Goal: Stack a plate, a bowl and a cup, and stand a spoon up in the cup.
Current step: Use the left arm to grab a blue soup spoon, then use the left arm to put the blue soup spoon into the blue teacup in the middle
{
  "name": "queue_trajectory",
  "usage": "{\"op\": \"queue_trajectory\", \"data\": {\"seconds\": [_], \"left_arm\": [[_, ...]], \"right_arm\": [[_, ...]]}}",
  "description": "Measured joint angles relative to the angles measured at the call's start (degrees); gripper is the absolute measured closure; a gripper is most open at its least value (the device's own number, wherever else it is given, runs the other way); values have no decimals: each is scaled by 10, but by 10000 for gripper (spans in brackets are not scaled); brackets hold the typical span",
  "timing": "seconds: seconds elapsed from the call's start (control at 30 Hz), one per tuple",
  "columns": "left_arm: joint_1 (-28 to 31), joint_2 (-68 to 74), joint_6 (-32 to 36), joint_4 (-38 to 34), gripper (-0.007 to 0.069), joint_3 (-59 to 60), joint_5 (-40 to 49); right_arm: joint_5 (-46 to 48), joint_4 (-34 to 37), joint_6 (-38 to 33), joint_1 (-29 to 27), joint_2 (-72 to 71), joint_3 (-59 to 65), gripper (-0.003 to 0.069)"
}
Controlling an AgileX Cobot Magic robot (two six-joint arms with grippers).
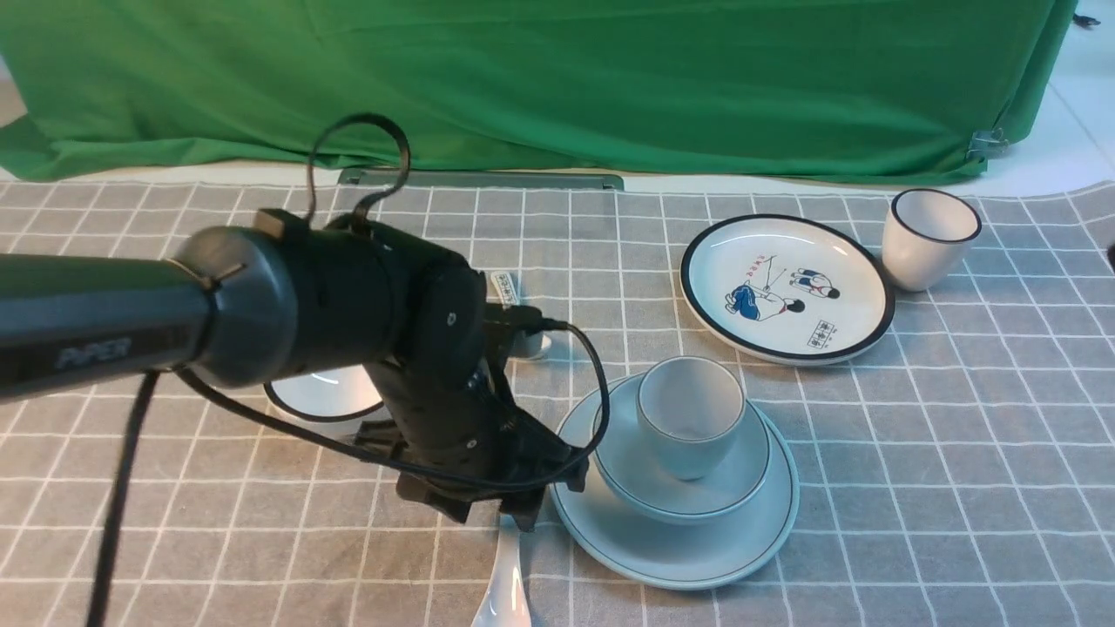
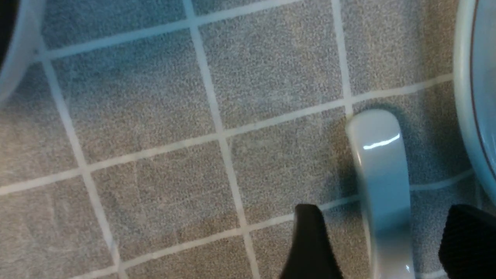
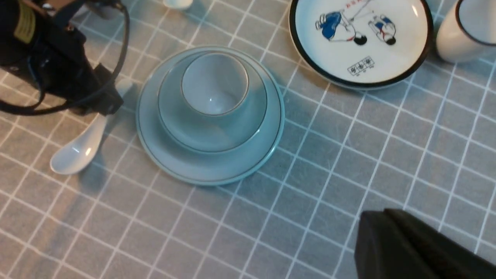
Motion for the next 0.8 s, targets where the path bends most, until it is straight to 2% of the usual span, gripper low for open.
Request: {"op": "queue_trajectory", "data": {"seconds": [0.1,0.23,0.33,0.4,0.47,0.53,0.67,0.8], "left_arm": [[0,15,1,-3,132,0,-4],[0,28,1,-3,149,-4,-10],[0,31,2,6,223,-6,-7],[1,32,3,15,331,-6,-7],[1,30,6,21,484,-6,-7],[1,22,12,27,514,-5,-5],[1,-22,20,41,510,-5,-8],[-8,-119,41,40,510,-5,-91]], "right_arm": [[0,0,6,0,-2,3,638],[0,0,6,0,-2,3,638],[0,0,6,0,-2,3,635],[0,0,6,0,-2,3,634],[0,0,6,0,-2,3,634],[0,0,6,0,-2,3,632],[0,0,6,0,-2,3,629],[0,0,6,0,-2,3,624]]}}
